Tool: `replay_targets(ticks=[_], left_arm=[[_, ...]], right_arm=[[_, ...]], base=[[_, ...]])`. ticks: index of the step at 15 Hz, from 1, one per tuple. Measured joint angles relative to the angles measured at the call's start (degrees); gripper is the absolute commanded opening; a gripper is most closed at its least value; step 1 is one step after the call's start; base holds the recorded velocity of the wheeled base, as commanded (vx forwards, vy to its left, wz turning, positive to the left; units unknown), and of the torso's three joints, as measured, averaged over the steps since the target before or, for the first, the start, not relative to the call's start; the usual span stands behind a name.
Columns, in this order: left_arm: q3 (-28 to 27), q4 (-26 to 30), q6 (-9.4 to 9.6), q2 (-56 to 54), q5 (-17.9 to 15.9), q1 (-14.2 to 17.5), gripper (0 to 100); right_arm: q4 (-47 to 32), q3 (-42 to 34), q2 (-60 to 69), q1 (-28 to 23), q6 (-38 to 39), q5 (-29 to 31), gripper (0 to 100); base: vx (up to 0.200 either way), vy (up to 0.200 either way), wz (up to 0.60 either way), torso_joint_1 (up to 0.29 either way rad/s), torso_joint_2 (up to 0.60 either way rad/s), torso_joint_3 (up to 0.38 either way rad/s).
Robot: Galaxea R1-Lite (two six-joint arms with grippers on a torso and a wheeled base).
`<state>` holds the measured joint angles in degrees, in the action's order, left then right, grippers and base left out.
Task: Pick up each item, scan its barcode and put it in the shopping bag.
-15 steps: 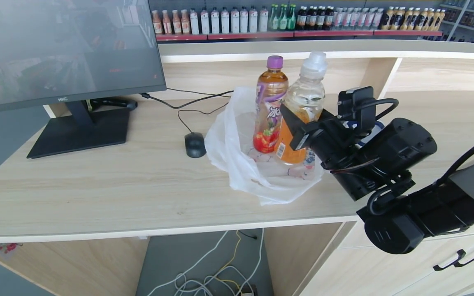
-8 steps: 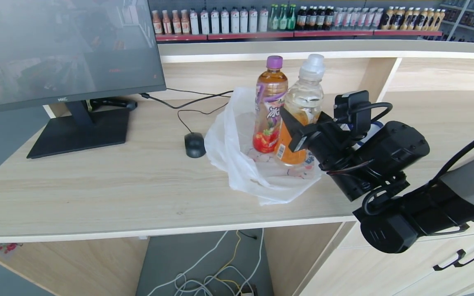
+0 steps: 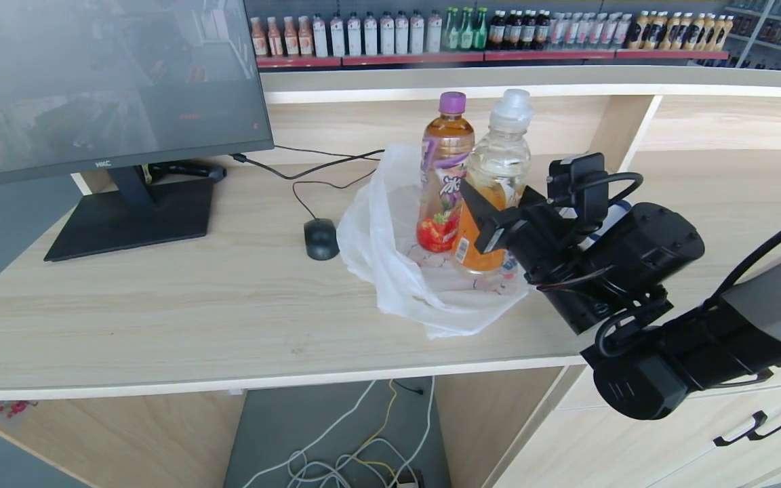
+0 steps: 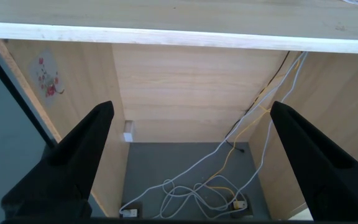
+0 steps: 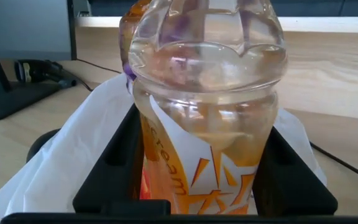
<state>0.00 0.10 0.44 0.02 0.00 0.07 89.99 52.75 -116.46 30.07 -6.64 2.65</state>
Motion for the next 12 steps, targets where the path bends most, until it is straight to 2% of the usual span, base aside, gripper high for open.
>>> replay_targets(ticks=[8,9,12], left_arm=[[0.00,0.00,0.00,0.00,0.00,0.00,100],[0.00,0.00,0.00,0.00,0.00,0.00,100],[0.00,0.00,0.00,0.00,0.00,-0.02,100]], right_arm=[[-0.09,-0.79,-0.60,-0.73,0.09,-0.05,0],[-0.07,-0.79,-0.61,-0.80,0.05,-0.02,100],[-0.13,-0.63,-0.74,-0.63,0.07,0.35,100]], base=[[0.000,0.000,0.00,0.000,0.00,0.000],[0.000,0.000,0.00,0.000,0.00,0.000],[0.000,0.000,0.00,0.000,0.00,0.000]])
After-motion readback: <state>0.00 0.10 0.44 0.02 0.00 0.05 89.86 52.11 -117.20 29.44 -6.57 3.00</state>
